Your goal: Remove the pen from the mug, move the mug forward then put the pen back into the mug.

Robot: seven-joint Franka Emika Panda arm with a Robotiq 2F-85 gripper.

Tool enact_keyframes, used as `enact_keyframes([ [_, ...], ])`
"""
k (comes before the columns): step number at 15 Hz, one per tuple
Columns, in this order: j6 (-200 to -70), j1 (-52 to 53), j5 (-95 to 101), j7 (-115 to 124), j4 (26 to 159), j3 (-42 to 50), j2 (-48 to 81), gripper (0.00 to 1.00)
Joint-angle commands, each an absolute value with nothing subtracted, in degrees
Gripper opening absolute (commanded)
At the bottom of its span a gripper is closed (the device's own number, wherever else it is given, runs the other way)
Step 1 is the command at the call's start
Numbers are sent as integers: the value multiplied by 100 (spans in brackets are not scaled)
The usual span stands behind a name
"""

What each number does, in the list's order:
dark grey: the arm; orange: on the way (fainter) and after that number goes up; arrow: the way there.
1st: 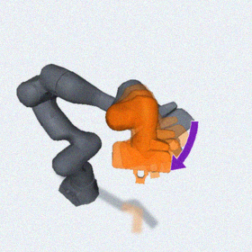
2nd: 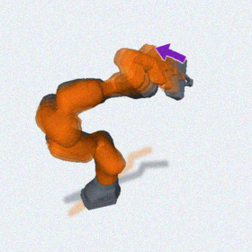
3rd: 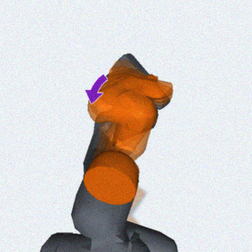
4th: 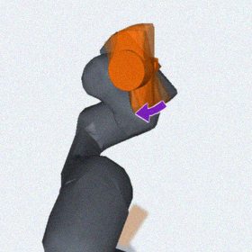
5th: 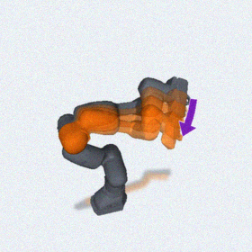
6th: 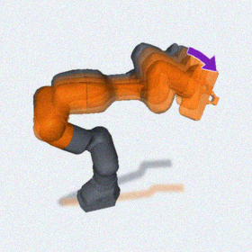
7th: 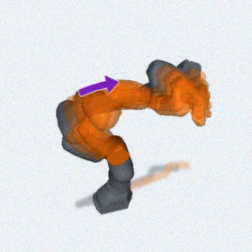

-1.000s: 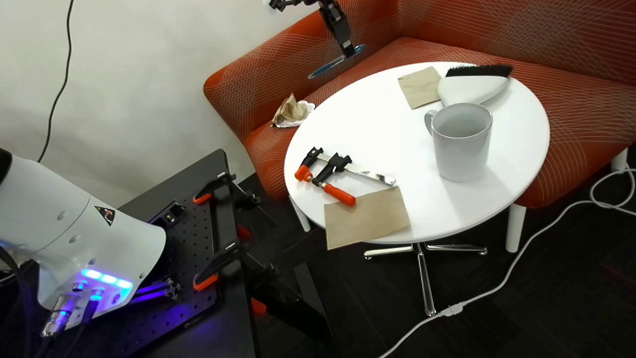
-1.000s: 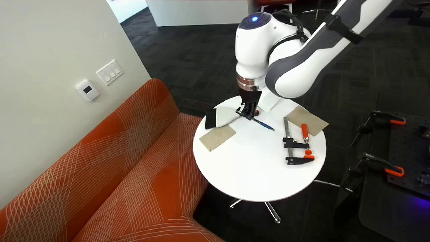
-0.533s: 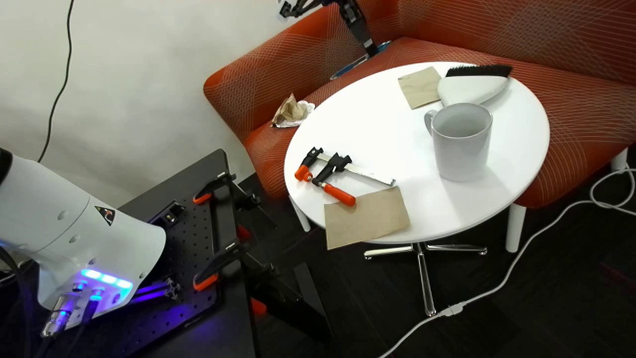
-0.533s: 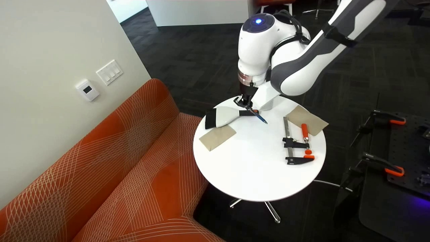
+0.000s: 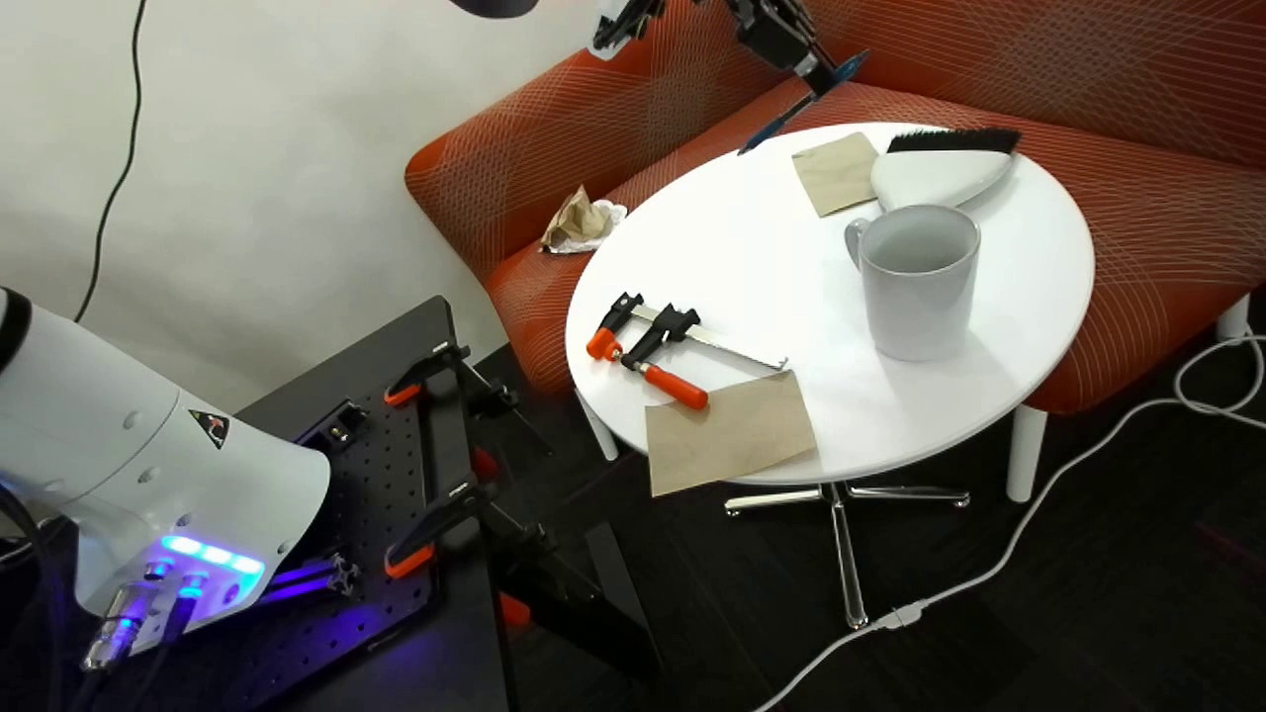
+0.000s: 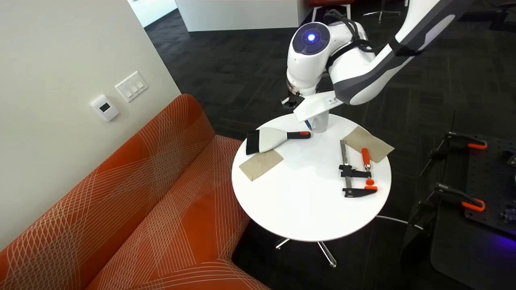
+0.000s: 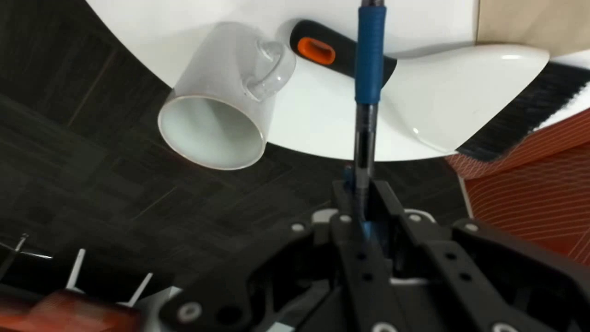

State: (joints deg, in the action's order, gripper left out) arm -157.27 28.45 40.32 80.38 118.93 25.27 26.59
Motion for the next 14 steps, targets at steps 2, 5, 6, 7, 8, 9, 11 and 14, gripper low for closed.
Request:
enact_keyframes([
  [2,-15148,2850,5418,9879,11490,2567,2849,4],
  [5,-14460,2569,6292,10907,11328,2200,2858,4],
  [6,-14177,2463,6557,11232,11280,2045,2854,4],
  [7,-13888,2336,6770,11483,11241,1856,2850,4],
  [8,-13582,2214,6969,11728,11206,1668,2850,4],
  [9,-13276,2095,7135,11937,11163,1484,2862,4],
  [11,-12696,1865,7397,12292,11104,1130,2890,4],
  [14,-11991,1586,7665,12747,11023,717,2963,4],
])
